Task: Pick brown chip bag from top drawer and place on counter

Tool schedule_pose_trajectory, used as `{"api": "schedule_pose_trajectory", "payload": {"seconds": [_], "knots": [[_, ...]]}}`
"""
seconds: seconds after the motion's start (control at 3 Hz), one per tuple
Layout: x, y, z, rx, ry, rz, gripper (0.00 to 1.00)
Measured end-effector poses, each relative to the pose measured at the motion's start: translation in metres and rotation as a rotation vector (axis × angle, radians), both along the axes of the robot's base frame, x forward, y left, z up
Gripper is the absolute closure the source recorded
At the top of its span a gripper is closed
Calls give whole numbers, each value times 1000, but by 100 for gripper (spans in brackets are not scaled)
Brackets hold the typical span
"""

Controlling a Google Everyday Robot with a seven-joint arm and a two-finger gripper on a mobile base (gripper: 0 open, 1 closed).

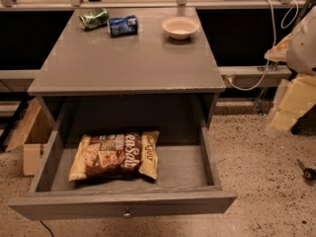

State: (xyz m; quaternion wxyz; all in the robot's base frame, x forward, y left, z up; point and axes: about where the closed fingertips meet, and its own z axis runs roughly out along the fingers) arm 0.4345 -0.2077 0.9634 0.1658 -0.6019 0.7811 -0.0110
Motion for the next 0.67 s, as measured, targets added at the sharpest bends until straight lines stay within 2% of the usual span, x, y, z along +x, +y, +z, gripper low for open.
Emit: {"api": "schedule_pose_trajectory", "payload": {"seconds": [0.33, 0.67], "knots": [[-13, 59, -49, 177, 46, 11, 0], [-19, 115, -95, 283, 73, -25, 0]]}}
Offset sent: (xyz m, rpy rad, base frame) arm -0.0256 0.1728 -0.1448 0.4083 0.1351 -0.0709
